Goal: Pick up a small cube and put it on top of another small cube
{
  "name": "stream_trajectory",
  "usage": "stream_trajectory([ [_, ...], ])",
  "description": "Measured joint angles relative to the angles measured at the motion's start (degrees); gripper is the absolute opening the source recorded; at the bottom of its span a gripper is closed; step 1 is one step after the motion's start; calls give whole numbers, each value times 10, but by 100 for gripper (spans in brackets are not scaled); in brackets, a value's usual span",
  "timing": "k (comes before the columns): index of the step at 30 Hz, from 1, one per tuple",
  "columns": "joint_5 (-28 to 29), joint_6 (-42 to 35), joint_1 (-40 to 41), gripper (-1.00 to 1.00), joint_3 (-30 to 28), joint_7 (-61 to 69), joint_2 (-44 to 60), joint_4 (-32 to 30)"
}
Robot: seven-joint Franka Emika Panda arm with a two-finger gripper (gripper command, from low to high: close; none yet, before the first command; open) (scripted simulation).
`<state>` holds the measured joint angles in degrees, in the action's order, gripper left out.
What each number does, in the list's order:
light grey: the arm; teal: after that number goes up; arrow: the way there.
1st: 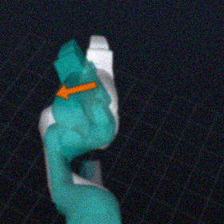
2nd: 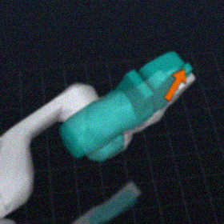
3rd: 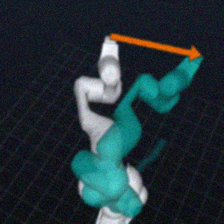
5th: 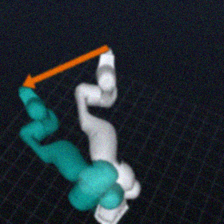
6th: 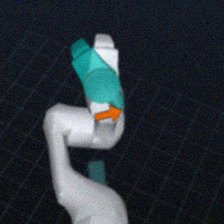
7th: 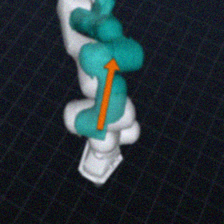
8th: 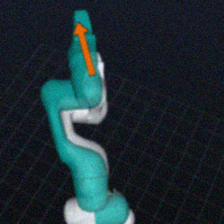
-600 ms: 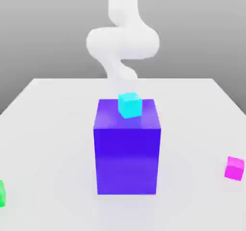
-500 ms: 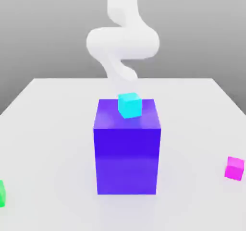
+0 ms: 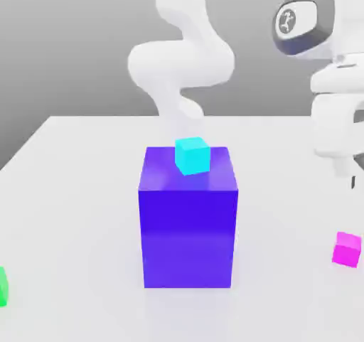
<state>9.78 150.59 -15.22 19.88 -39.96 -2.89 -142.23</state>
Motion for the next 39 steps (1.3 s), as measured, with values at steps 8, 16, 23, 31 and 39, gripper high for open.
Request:
stream_trajectory([
  [8, 55, 77, -80, 0, 27, 6, 167, -32],
  [16, 133, 147, -151, -100, -53, -52, 265, -11],
  [23, 87, 111, -120, -100, -12, -17, 216, -24],
  [31, -14, 41, 7, -100, -67, 6, 166, -5],
  [39, -74, 7, 137, -100, -181, -16, 169, 31],
])
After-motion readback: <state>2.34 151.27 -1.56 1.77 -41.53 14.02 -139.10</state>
